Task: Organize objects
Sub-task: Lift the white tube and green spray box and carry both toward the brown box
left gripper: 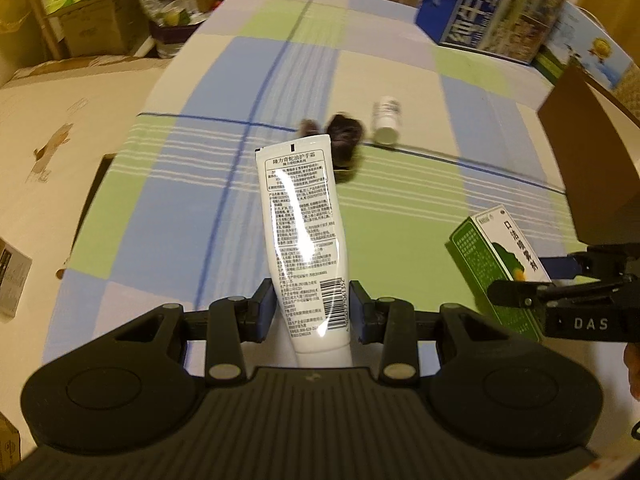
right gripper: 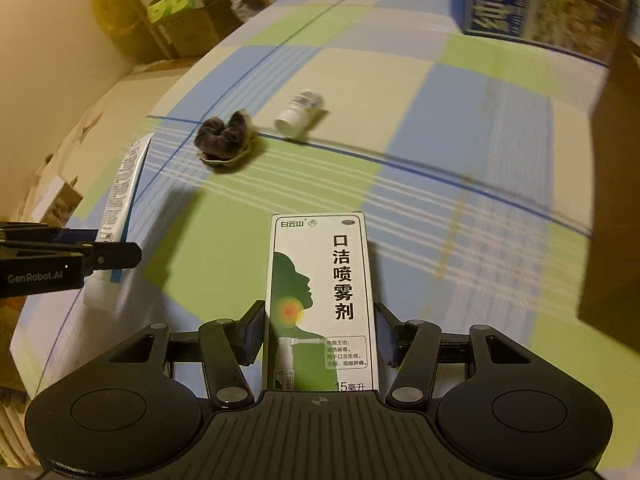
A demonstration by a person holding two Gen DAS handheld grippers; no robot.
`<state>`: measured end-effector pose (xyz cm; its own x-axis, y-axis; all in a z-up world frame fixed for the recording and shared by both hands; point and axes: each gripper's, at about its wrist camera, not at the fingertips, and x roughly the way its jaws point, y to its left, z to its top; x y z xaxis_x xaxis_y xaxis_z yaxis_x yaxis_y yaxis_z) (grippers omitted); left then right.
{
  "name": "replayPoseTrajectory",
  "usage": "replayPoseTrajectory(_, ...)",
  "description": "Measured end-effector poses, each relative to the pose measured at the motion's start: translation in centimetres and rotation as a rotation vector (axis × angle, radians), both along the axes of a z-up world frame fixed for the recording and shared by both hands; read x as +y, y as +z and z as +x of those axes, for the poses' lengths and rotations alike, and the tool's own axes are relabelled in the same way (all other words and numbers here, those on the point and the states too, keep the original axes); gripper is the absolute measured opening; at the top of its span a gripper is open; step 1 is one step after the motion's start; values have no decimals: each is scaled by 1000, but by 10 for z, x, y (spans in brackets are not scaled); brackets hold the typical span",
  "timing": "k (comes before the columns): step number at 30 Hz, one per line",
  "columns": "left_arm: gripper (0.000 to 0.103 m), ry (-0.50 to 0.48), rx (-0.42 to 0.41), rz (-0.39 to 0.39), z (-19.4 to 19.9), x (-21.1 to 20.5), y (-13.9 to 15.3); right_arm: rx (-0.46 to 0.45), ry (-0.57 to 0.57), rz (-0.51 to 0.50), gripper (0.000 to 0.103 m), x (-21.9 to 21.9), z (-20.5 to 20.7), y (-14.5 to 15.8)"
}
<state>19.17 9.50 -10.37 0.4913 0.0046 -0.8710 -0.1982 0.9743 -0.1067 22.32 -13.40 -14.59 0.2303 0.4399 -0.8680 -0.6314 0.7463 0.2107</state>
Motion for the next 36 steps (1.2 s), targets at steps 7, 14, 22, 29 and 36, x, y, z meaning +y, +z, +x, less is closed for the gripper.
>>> replayPoseTrajectory(7, 33, -66, -21, -1, 2, -29, 11, 13, -78, 39, 52, -46, -13, 14)
replayPoseTrajectory(14, 33, -139, -35, -10, 1, -65, 19, 8, -158, 79, 52, -95, -28, 30)
replayPoseTrajectory(22, 33, -223, -52, -18, 0, -107, 31, 0, -263, 115, 52, -152, -42, 47)
replayPoseTrajectory(29, 33, -304, -82, -32, 6, -146, 46, -25, -353, 142, 52, -199, -46, 65)
replayPoseTrajectory(36, 33, -387, -124, -50, 20, -187, 62, -83, -424, 177, 52, -239, -42, 89)
